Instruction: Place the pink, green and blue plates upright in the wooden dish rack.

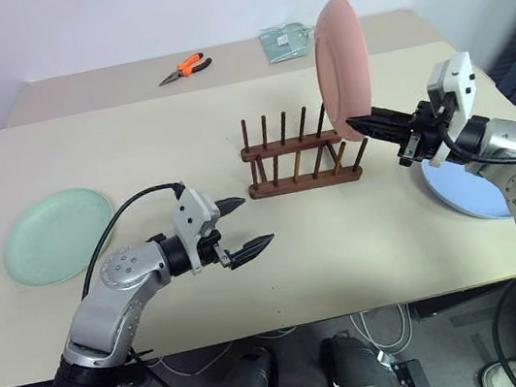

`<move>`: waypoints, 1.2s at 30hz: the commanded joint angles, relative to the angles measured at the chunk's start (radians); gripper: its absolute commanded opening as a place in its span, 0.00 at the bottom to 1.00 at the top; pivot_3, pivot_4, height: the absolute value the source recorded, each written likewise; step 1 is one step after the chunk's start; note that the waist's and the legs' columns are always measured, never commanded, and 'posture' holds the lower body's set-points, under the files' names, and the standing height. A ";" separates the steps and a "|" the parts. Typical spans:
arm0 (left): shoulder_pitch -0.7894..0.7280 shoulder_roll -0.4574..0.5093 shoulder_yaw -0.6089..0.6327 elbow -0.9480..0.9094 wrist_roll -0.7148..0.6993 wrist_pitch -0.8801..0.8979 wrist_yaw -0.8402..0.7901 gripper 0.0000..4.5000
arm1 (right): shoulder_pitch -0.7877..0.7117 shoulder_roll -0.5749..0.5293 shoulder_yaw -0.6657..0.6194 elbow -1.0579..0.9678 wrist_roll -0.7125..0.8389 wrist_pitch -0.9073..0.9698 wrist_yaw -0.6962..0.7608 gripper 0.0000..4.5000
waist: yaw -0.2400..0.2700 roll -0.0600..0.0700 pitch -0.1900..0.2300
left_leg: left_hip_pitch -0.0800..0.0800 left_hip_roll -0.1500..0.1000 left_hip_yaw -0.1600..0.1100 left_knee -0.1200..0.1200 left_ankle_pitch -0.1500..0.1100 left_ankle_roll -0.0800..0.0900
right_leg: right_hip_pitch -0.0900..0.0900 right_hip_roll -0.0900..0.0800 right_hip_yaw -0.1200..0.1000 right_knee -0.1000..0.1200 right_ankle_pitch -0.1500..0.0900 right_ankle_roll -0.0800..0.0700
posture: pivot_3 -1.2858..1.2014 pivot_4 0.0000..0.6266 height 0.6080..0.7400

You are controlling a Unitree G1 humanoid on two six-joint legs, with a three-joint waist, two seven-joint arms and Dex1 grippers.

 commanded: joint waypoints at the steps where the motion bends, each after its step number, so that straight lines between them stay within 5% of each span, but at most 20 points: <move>1: 0.005 -0.002 -0.003 -0.048 0.004 -0.007 -0.013 0.99 | 0.005 -0.014 -0.036 0.005 0.025 0.003 0.011 0.00 | 0.000 0.000 0.000 | 0.000 0.000 0.000 0.000 0.000 0.000 | 0.000 0.000 0.000 0.000 0.000 0.000 | 0.52 0.24 1.00; 6: -0.004 -0.011 -0.008 -0.039 0.017 -0.012 -0.021 0.99 | 0.029 -0.015 -0.036 0.045 0.040 0.034 0.031 0.00 | 0.000 0.000 0.000 | 0.000 0.000 0.000 0.000 0.000 0.000 | 0.001 0.000 0.000 -0.001 0.000 0.000 | 0.52 0.24 1.00; 9: -0.006 -0.009 -0.015 -0.033 0.036 -0.017 -0.028 1.00 | 0.027 -0.011 -0.037 0.059 0.026 0.021 0.019 0.20 | 0.000 0.001 0.000 | 0.000 0.000 0.000 0.000 0.000 0.000 | 0.001 0.000 0.000 -0.001 0.000 0.000 | 0.52 0.24 1.00; 13: -0.003 -0.022 0.003 -0.011 0.031 0.006 -0.010 1.00 | 0.013 -0.016 -0.023 0.076 -0.083 -0.086 -0.043 0.63 | 0.001 0.001 0.000 | 0.000 0.000 0.000 0.000 0.000 0.000 | 0.001 0.000 0.000 -0.002 0.000 0.000 | 0.52 0.24 1.00; 21: -0.032 -0.078 0.145 0.087 0.067 -0.026 0.151 1.00 | -0.022 -0.084 -0.037 0.047 -0.203 -0.192 -0.091 0.63 | 0.000 0.002 0.001 | 0.000 0.000 0.000 0.000 0.000 0.000 | 0.001 0.000 0.000 -0.002 0.000 0.000 | 0.52 0.24 1.00; 26: -0.083 -0.150 0.347 0.214 0.111 -0.030 0.426 1.00 | -0.119 -0.130 -0.046 -0.005 -0.182 -0.173 -0.101 0.99 | 0.000 0.003 0.002 | 0.000 0.001 0.000 0.000 0.000 0.000 | 0.001 0.000 0.000 -0.002 0.000 0.000 | 0.52 0.24 1.00; 36: -0.117 -0.158 0.730 0.341 0.255 0.045 1.013 1.00 | -0.234 0.001 0.286 -0.202 -0.289 -0.220 -0.059 0.99 | 0.001 0.001 0.001 | 0.000 0.001 0.000 0.000 0.000 0.000 | 0.001 0.001 -0.001 -0.003 0.001 0.001 | 0.52 0.24 1.00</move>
